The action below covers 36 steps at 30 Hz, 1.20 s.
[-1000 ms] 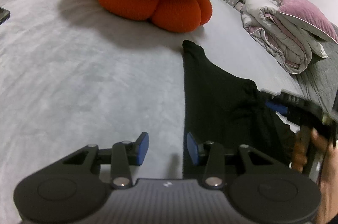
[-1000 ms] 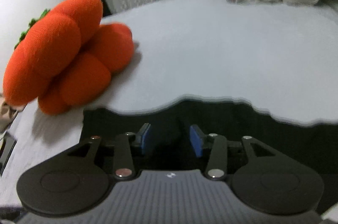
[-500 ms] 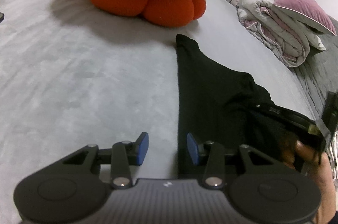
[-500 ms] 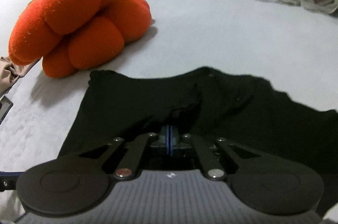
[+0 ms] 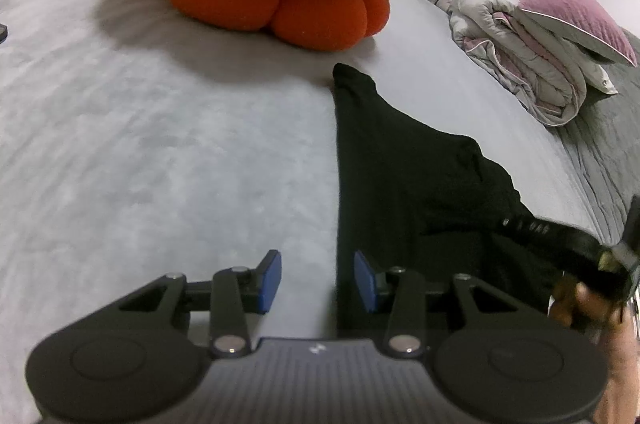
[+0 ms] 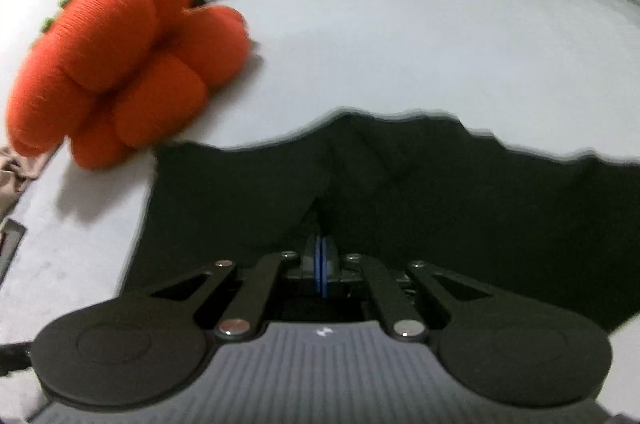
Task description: Fold clothes
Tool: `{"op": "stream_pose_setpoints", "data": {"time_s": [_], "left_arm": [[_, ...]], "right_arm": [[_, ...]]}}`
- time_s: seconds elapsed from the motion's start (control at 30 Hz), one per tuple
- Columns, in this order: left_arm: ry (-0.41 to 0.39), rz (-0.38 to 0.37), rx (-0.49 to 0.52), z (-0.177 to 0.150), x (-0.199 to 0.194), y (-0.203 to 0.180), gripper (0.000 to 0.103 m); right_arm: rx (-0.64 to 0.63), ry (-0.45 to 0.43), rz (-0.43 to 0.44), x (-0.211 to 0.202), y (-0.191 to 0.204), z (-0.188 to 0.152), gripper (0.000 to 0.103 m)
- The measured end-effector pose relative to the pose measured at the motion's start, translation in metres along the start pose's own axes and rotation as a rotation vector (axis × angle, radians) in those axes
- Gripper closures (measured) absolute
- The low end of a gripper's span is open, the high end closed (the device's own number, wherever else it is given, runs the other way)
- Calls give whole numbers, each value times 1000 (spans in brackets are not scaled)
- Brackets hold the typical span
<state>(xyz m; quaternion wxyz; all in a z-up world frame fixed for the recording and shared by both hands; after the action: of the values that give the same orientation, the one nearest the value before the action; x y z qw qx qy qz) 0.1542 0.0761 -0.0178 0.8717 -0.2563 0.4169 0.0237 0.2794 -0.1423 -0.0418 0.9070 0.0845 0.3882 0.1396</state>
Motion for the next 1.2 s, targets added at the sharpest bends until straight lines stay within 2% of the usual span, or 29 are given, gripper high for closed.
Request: {"op": "stream_pose_setpoints", "data": {"time_s": [0.13,0.23,0.27,0.3,0.43,0.63,0.7,0.77,0.8,0.83,0.87,1.07,1.2], "left_arm": [[5,2,12,-1,3,-1,62],[8,1,8,-1,2,1,62],[7,-1,5,-1,1,1,62],[5,-2,3,0,1,1,62],[7,-3,5,-1,0,0,62],[12,-7,12,-3,1,-3,61],[14,-7,6,-2,2,-2,61],[16,-6,4,-2,2,-2,61],[16,-6,4,-3,2,-2,61],[17,-6,3,-3,2,-2,61],[18,-5,2,-3,3,-3,61],[27,0,15,-5,3,-2,59],[34,3,24,-6,4,-1,58]], "right_arm": [[-16,-70,-33,-5,-3,7,103],[-44,-65,-68,-3,-2,5,103],[-49,-69,-74,-5,-2,4,99],[-40,-78,-53,-10,1,1,87],[44,-12,185,-27,25,-22,80],[97,60,316,-14,58,-42,79],[118,81,342,-7,68,-44,70],[86,77,340,-3,77,-46,69],[56,73,328,-4,81,-48,72],[20,67,297,-5,82,-49,94],[-16,60,267,-6,84,-50,100],[-88,-2,199,-26,83,-44,100],[-138,34,139,-11,80,-54,99]]}}
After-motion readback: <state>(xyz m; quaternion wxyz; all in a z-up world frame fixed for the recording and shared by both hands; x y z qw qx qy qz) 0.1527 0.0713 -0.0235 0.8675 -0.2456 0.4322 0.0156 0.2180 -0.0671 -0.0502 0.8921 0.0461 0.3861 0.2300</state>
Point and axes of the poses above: each gripper's, at about its wrist camera, not at the fingertips, and x roughly the way its jaws point, y to its left, z to its top, the point moved 9 cm from there along x, roughly the way its jaws point, and after that the axes turned 2 degrees about -x, right-handed, at the moved point
